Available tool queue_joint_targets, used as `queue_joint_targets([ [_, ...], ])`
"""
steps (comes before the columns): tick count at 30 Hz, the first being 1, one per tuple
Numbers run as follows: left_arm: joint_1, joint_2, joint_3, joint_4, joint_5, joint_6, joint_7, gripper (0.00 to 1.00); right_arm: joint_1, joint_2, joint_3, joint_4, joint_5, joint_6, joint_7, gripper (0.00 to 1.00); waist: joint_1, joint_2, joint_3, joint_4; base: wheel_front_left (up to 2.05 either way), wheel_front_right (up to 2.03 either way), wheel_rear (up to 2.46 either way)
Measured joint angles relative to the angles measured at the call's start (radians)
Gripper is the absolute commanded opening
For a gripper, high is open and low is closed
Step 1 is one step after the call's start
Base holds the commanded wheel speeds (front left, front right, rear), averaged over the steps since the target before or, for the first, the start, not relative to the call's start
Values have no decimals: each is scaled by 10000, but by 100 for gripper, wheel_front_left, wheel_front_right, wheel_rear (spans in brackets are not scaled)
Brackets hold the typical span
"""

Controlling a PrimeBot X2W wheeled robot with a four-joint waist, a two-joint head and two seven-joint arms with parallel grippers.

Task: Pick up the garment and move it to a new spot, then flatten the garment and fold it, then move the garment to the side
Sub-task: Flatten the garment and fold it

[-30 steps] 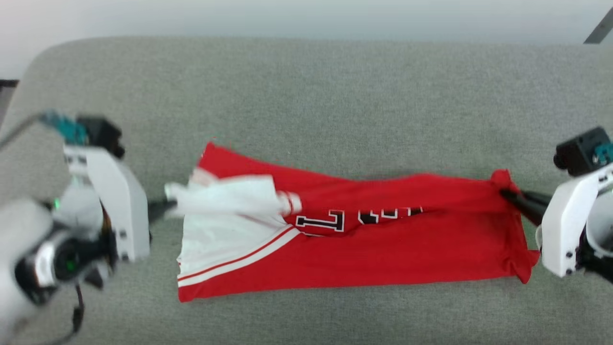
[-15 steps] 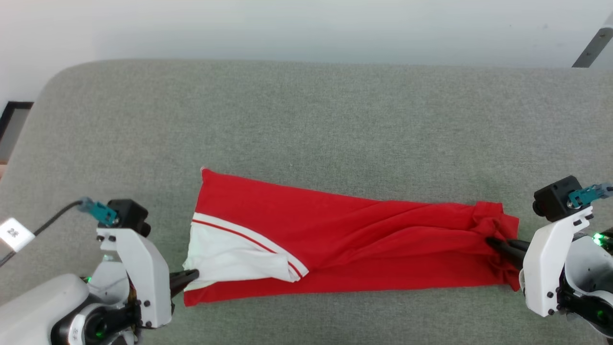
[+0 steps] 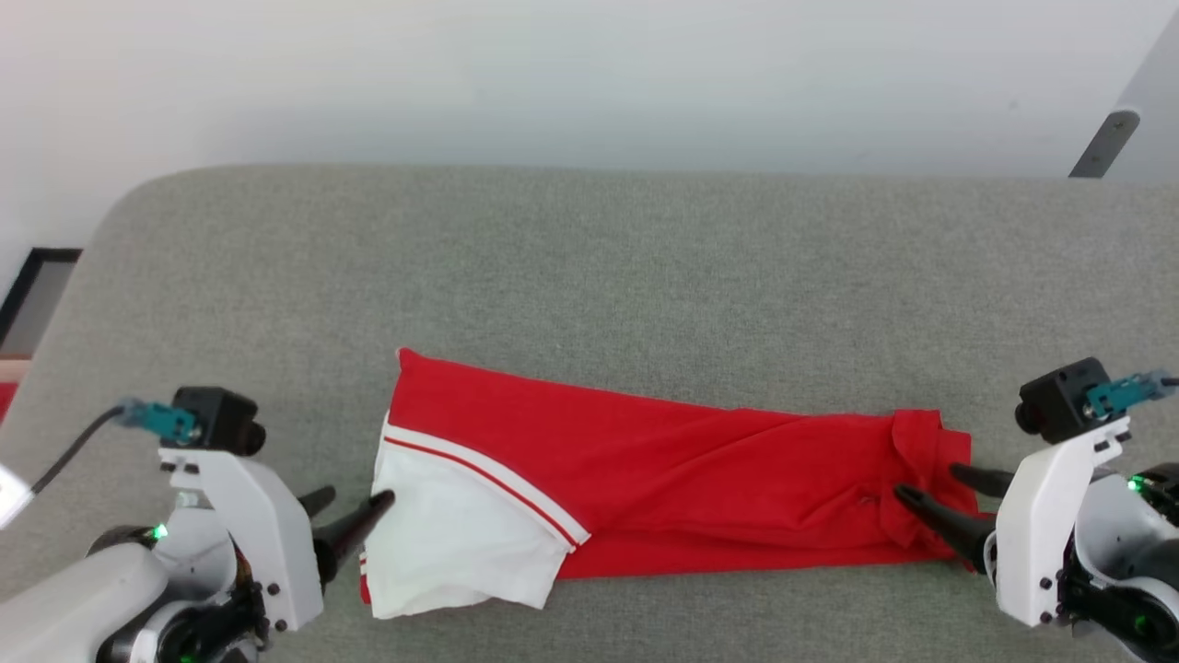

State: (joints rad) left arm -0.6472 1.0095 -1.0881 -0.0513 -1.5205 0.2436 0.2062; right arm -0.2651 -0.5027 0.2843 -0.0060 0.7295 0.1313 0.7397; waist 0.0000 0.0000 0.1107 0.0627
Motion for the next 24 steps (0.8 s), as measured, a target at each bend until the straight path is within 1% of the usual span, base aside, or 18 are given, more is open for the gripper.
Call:
queue_joint_targets([
  [3,236,31,146,-65,255,-25,-838,100,245,86,-192,-92,-4,0,-25,100,0,0,-193,5,0,0,0],
  [6,573,52,389,-25,522,-29,-2036,100,510,259,-554,-104,-102,0,-221,100,0,0,-391,21,0,0,0],
  [8,857,86,454,-4,966,-59,-2959,100,703,399,-842,-56,-180,0,-380,100,0,0,-524,36,0,0,0],
  [10,1220,56,625,67,970,-44,-3833,100,880,571,-1139,0,-274,0,-581,100,0,0,-659,58,0,0,0],
  [11,1401,65,644,96,1181,-42,-4169,100,961,656,-1289,59,-313,0,-662,100,0,0,-724,72,0,0,0],
  [14,2007,-107,1129,230,1526,-12,-4627,100,1271,878,-1716,211,-445,0,-832,100,0,0,-909,145,0,0,0],
  [15,2216,-209,1411,282,1705,2,-4661,100,1381,965,-1854,263,-443,0,-844,100,0,0,-962,181,0,0,0],
  [17,2702,-627,2437,313,2416,31,-4665,100,1611,1024,-2077,314,-451,0,-832,100,0,0,-1043,291,0,0,0],
  [22,4691,-1921,4993,360,4337,-38,-4675,100,1953,1152,-2658,407,-535,-2,-566,100,0,0,-1196,600,0,0,0],
  [24,5358,-2447,5921,330,5129,-180,-4677,100,1953,1202,-2882,489,-593,-2,-399,100,-1,0,-1233,721,0,0,0],
])
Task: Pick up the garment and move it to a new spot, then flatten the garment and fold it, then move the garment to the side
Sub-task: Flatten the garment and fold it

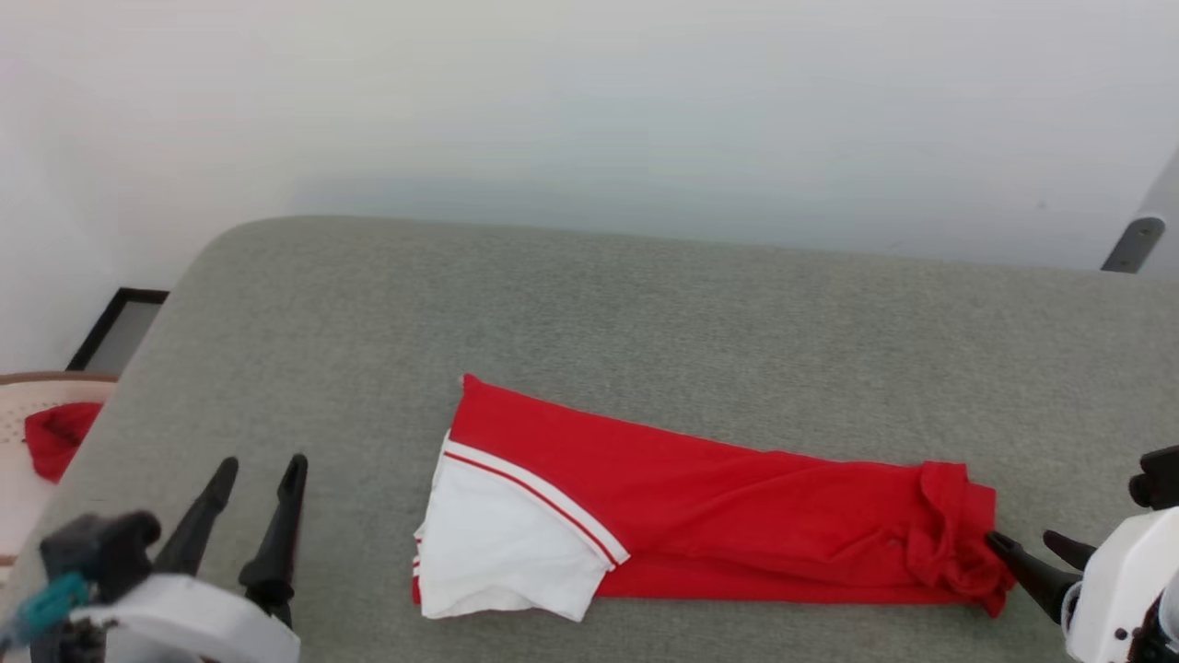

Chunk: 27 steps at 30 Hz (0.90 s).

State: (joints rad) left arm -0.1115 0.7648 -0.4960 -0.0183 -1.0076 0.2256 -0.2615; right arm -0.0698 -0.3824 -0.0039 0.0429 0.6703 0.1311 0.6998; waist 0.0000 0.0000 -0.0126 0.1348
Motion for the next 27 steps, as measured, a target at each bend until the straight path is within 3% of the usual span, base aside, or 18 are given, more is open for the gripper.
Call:
queue_joint_targets([
  [6,1579,-1580,2169,-44,1718,-796,0,100,3,94,-543,201,-332,0,571,100,1,0,-35,395,0,0,0],
  [11,2119,-2527,3195,186,2408,-1503,0,100,-165,222,-1005,441,-702,0,1342,100,0,0,41,706,0,0,0],
  [17,2100,-3266,3607,510,2957,-2222,0,100,-794,324,-1501,949,-1229,0,2242,100,0,0,378,1001,0,0,0],
  [27,1615,-4178,4117,955,3423,-2922,0,100,-1559,798,-1919,2347,-1935,0,3173,100,0,0,1107,1539,0,0,0],
])
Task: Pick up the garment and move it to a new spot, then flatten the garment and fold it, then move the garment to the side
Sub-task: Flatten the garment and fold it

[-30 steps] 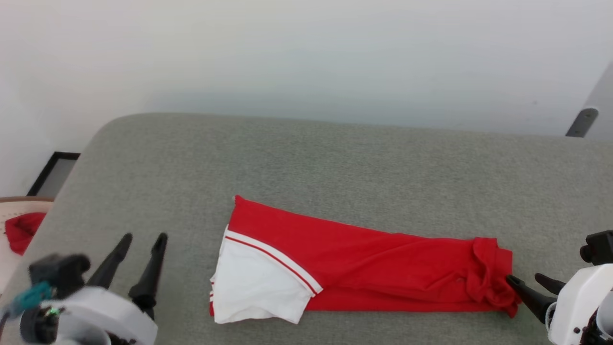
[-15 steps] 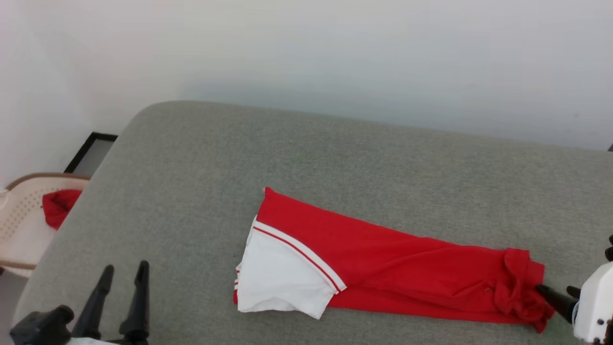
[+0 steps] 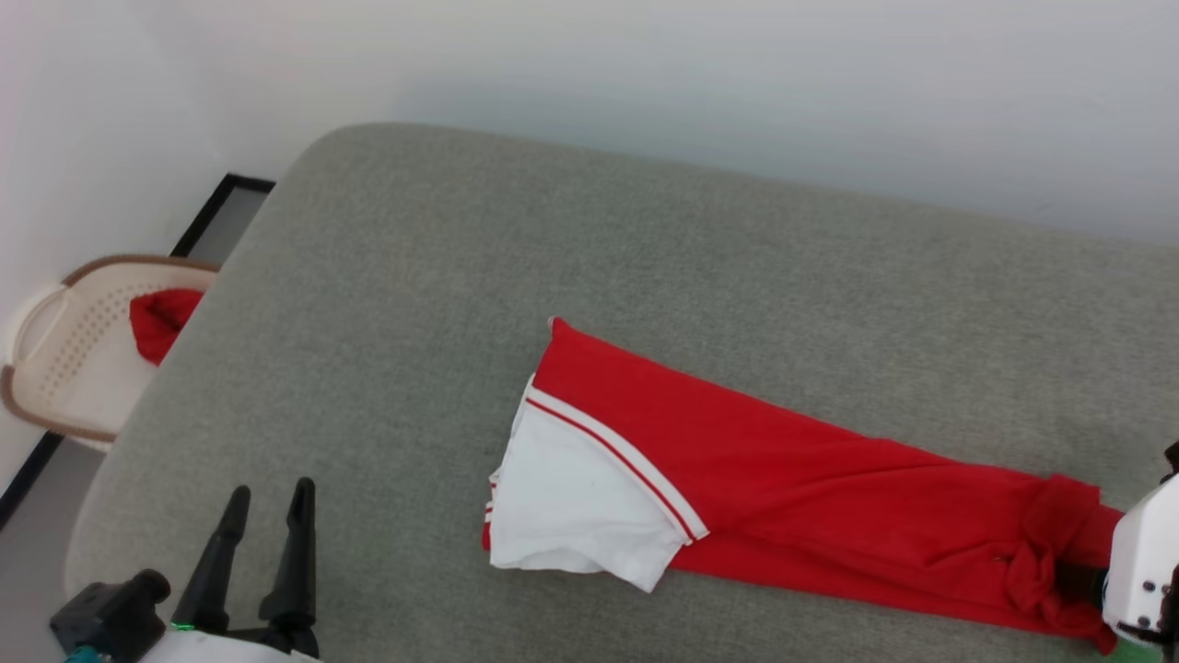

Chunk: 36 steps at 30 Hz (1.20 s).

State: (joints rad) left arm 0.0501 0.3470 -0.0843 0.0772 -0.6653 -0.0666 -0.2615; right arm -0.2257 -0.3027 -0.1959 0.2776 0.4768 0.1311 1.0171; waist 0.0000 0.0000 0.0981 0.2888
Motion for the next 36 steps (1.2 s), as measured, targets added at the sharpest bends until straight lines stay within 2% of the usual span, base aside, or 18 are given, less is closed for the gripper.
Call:
queue_joint_targets([
  [8,-225,-403,274,190,169,-309,0,100,-729,21,-138,995,-245,-10,351,100,0,0,475,366,0,0,0],
  [9,-233,-449,303,211,173,-318,0,100,-768,-42,-31,1030,-242,-13,443,78,0,0,513,400,0,0,0],
  [10,-234,-500,341,236,173,-359,0,100,-801,-117,102,1018,-188,-31,512,0,0,0,549,425,0,0,0],
  [20,-291,-945,631,316,418,-522,0,100,-975,-435,506,955,587,-19,477,0,0,0,672,412,0,0,0],
  [27,-219,-1026,798,301,681,-579,0,100,-961,-715,713,913,934,4,119,0,0,0,455,243,0,0,0],
  [36,56,-917,746,134,972,-614,0,100,-906,-1695,635,1540,1116,2,-418,0,0,0,36,-117,0,0,0],
])
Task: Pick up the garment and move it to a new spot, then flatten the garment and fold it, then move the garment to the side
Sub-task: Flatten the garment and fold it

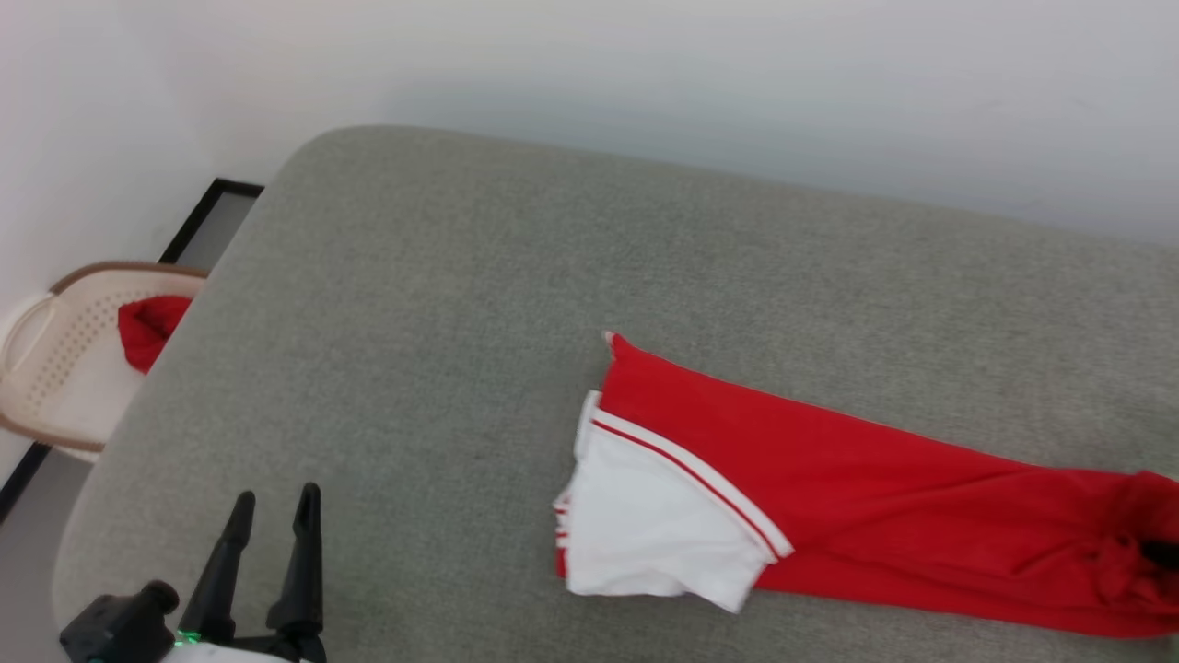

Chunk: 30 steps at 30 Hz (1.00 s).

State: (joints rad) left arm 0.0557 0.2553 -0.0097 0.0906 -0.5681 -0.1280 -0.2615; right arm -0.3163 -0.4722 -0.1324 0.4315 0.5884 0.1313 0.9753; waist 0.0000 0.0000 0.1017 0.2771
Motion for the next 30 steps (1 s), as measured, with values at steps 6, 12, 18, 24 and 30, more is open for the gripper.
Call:
queue_joint_targets([
  [6,179,280,-263,-86,-52,-10,0,100,-1,-518,-88,546,-81,0,-265,0,0,0,-281,-256,0,0,0],
  [12,375,558,-439,-69,355,-10,0,100,52,-564,92,731,31,0,-520,0,0,0,-674,-464,0,0,0],
  [18,533,458,-502,31,1135,-10,0,100,252,-395,336,372,433,0,-523,0,0,0,-1167,-640,0,0,0],
  [24,572,355,-491,263,1542,-10,0,100,335,36,539,-763,1294,-2,-213,0,0,0,-1563,-759,0,0,0],
  [30,525,257,-652,535,1609,-10,0,100,384,556,811,-1875,1641,-2,107,0,0,0,-1770,-564,0,0,0],
])
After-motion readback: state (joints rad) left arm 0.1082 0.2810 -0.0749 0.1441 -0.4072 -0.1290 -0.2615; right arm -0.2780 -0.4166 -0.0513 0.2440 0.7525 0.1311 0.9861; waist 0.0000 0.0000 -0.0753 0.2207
